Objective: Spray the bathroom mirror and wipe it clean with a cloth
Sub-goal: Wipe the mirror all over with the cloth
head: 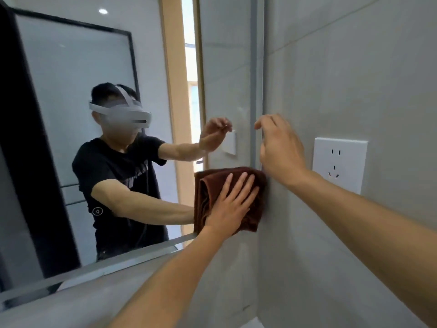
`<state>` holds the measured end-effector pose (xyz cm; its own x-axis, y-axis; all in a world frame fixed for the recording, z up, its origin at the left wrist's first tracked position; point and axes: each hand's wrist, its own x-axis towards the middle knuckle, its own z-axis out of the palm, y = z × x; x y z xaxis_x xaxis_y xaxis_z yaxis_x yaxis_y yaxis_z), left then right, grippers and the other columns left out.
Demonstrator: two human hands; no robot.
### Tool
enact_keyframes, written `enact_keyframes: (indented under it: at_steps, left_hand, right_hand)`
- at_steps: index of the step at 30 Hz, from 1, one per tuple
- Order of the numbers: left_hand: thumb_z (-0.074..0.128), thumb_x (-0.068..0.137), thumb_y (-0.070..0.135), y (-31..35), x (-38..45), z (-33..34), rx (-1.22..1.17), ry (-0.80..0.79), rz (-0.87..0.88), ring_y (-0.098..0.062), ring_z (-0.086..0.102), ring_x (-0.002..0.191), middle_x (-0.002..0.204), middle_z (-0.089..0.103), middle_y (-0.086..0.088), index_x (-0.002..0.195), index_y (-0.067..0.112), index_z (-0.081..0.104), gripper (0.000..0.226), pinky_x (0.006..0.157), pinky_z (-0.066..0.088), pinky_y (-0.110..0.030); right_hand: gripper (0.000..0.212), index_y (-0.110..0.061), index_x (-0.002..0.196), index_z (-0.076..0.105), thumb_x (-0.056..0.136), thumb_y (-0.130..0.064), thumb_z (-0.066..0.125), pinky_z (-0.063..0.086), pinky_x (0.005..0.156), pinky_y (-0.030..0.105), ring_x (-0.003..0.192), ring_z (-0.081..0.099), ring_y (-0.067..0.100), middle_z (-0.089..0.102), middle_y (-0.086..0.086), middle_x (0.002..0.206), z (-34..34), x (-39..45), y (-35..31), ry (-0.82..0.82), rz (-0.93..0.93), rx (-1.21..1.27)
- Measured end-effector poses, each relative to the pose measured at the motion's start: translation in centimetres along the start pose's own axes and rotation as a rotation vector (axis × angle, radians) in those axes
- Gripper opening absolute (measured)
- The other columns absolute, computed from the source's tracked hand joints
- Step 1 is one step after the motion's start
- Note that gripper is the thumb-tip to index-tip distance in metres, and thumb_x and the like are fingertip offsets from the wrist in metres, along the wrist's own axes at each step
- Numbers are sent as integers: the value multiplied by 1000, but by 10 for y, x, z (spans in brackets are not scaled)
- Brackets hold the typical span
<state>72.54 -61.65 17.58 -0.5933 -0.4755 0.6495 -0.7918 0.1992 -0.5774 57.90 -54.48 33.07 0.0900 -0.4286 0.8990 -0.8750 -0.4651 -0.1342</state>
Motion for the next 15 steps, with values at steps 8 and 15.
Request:
enact_keyframes:
  at_steps: [8, 15]
  left_hand:
    - [48, 97, 45, -31, 2, 0, 126, -150, 379, -32, 17, 152, 163, 26, -11, 153, 15, 34, 66, 121, -10, -55]
    - [29, 101, 54, -184, 140, -137, 260, 98, 68, -27, 11, 154, 166, 19, -6, 157, 24, 26, 64, 123, 3, -53]
  right_hand:
    - [37, -11, 111, 59, 81, 10, 50, 43, 79, 30, 95, 52, 22, 56, 4, 109, -5, -7, 9, -45, -31, -13]
    - [30, -8, 103, 59, 80, 9, 49, 44, 75, 34, 90, 55, 28, 58, 8, 102, -24, 41, -9, 63, -25, 60]
